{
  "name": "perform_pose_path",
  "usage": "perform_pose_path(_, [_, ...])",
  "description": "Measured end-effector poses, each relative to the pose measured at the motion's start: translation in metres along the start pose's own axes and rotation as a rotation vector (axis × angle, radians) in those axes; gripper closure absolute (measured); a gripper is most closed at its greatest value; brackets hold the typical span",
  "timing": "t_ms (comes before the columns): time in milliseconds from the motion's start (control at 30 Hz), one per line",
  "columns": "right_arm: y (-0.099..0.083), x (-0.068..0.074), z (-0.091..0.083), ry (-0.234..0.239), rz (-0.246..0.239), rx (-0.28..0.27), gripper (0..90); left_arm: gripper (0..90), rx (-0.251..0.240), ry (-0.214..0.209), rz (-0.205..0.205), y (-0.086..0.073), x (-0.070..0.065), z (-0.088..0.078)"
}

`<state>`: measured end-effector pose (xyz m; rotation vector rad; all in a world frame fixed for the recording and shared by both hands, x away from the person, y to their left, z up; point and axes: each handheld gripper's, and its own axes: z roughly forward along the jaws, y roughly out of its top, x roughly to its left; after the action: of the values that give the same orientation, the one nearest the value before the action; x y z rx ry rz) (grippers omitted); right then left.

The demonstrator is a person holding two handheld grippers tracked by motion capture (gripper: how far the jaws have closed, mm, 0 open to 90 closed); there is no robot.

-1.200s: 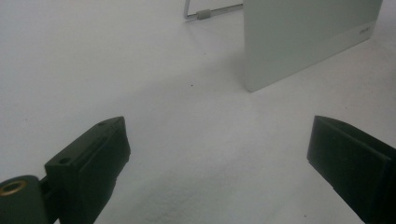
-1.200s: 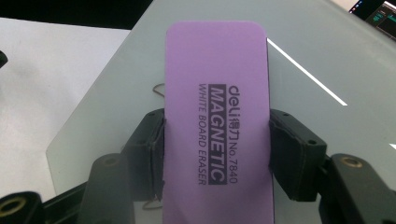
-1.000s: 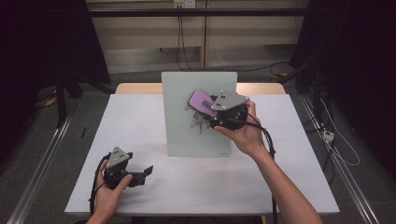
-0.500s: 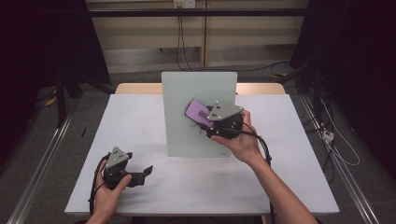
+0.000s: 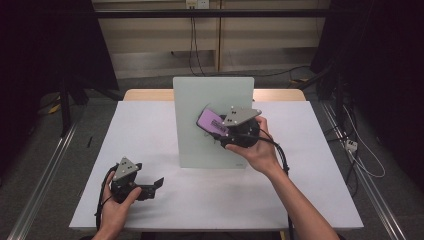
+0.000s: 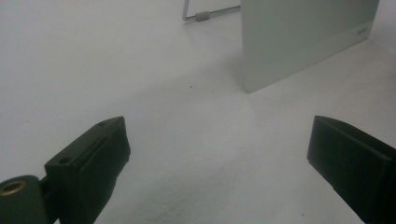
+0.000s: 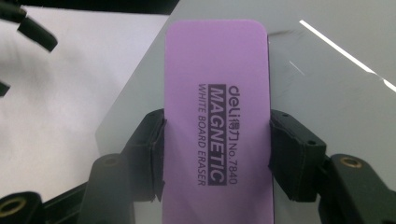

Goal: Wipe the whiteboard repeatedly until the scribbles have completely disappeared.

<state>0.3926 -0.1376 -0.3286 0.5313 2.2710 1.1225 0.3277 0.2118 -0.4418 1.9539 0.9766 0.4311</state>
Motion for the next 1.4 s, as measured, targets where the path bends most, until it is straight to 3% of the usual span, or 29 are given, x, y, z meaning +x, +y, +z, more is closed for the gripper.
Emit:
perform_pose_path(533, [0.026,-0.023,-0.012,-0.059,0.030,-0.058,41.6,5.5,0.000,-0.003,0.008,0.000,-0.001,0.000])
perform_pose_path(800, [0.021,-0.011,-0.004,-0.053,-0.010,-0.020,41.6,5.5,0.000,-0.001,0.008,0.001,-0.001,-0.001])
perform_pose_path(1400, [-0.003,0.023,0.024,0.060,-0.044,0.065,41.6,5.5,-0.002,-0.001,0.009,0.000,-0.001,-0.001])
